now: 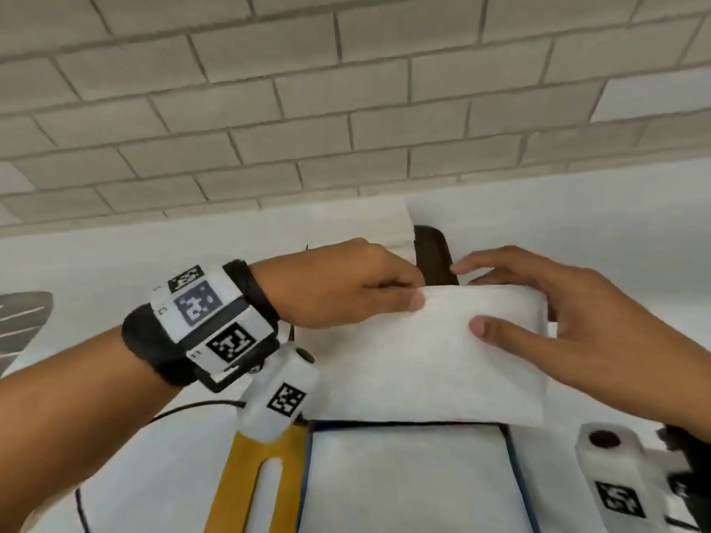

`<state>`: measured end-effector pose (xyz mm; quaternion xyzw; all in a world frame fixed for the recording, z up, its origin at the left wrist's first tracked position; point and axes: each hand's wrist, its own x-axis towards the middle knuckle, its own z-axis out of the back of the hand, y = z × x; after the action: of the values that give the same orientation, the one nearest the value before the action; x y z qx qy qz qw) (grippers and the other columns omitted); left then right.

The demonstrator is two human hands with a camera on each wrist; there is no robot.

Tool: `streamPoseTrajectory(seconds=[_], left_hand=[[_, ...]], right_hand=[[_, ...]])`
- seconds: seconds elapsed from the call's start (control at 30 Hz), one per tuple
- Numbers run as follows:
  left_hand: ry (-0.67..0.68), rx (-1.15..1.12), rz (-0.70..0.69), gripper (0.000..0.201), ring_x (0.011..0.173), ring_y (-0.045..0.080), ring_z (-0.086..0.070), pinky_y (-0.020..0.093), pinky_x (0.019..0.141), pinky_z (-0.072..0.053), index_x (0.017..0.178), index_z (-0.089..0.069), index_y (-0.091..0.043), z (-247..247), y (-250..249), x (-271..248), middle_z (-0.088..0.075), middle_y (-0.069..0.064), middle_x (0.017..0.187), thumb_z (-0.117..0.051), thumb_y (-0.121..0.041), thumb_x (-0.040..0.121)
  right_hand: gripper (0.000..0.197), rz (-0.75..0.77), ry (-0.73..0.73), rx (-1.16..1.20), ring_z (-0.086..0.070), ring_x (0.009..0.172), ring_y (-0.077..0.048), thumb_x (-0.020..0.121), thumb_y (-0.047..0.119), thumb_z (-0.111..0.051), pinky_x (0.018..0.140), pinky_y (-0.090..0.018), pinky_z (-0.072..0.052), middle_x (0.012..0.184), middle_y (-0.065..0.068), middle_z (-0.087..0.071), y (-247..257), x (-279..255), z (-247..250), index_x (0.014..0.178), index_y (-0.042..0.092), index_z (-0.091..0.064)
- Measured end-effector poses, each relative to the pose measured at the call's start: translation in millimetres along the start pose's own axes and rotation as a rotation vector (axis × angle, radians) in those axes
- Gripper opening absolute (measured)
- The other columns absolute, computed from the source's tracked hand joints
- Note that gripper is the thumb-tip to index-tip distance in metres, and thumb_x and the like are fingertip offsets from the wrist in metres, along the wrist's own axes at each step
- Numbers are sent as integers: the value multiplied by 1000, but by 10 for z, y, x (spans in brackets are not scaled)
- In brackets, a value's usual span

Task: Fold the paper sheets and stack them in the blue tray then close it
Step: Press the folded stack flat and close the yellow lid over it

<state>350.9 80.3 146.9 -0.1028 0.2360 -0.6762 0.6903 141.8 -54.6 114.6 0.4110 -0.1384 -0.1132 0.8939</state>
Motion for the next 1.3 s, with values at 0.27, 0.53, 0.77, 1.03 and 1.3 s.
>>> streamPoseTrajectory(seconds=[0.27,0.53,0.77,1.03,1.3], left_hand=[[147,-400,289,20,83,0,-70,18,73,-53,105,-69,-22,-1037,362,-496,-76,-11,96,-69,-39,94],[-72,239,212,31,94,10,-65,31,80,-56,123,-57,-30,-1429,209,-805,-68,-11,113,-44,-50,102],[-187,387,57,56,115,13,-62,30,88,-59,133,-57,-28,-1532,-53,-1187,-62,-6,132,-41,-67,96],[-104,419,-63,14,82,14,-64,31,61,-59,104,-70,-29,-1824,-23,-1122,-68,-5,98,-64,-37,95],[-134,397,-3,30,109,18,-63,36,80,-60,99,-72,-36,-1727,-8,-1225,-64,-4,117,-46,-52,101]], right_hand=[[19,-192,345,-44,-61,100,6,92,36,-63,86,-25,-53,108,29,-64,-467,-348,-537,108,47,-61],[33,-125,383,-560,-34,102,-1,96,55,-40,96,-18,-28,110,26,-41,-397,-576,-723,128,50,-36],[83,-67,590,-477,-11,125,7,70,89,-41,100,-15,-24,143,38,5,-268,-720,-561,141,62,-7],[56,19,692,-469,-4,134,6,80,79,-44,116,-20,-15,144,40,-6,-452,-678,-569,130,74,-20],[55,1,642,-484,2,132,17,76,91,-26,108,-16,-20,145,46,5,-422,-685,-502,127,71,-34]])
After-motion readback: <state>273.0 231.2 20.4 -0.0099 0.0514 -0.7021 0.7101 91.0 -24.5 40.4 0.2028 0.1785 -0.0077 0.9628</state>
